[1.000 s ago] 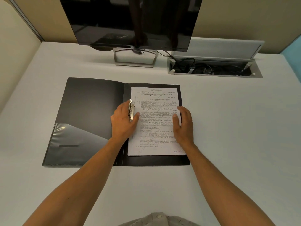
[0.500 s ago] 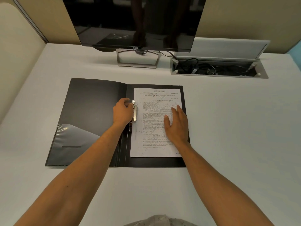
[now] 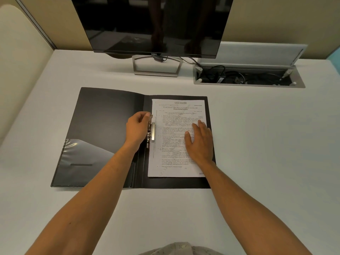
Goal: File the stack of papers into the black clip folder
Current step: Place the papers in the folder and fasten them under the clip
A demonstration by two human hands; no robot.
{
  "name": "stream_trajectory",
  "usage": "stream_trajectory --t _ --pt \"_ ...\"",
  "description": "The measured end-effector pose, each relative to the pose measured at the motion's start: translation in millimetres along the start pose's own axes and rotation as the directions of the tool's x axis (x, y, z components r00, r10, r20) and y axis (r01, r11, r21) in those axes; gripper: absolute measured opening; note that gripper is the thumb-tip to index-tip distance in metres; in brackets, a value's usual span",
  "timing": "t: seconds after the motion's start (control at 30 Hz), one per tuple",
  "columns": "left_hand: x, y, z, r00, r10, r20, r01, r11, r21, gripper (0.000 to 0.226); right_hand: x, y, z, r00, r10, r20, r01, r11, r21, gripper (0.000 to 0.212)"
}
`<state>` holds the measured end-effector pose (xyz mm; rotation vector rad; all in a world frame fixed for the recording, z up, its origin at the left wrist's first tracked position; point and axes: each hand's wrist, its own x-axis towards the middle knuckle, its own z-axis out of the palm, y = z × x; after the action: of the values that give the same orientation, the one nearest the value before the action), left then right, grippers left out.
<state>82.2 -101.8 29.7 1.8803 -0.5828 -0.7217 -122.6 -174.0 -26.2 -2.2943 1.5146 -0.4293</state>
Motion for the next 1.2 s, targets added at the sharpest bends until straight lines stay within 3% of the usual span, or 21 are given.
stream_trajectory --t 0.23,0.57,0.77,1.2 --pt "-29 -9 -5 0.998 0.064 -0.003 -0.064 0.997 -0.046 0.023 0 1 -1 1.0 -0.01 0.01 0.01 1.0 -0.003 0.062" --pt "-47 -18 -6 0.998 0.016 -0.068 -0.016 1.0 0.01 0.018 0 1 -2 1.0 -0.024 0.008 0.024 1.0 0.013 0.06" --pt "-53 -21 -13 0.996 -0.011 -0.087 0.02 0.995 0.098 0.026 -1 2 -1 0.999 -0.037 -0.008 0.037 0.999 0.006 0.059" --pt "-58 -25 -16 0.999 -0.044 -0.031 0.051 0.962 0.268 0.015 0 3 2 0.998 -0.052 -0.033 0.051 0.999 -0.014 0.055"
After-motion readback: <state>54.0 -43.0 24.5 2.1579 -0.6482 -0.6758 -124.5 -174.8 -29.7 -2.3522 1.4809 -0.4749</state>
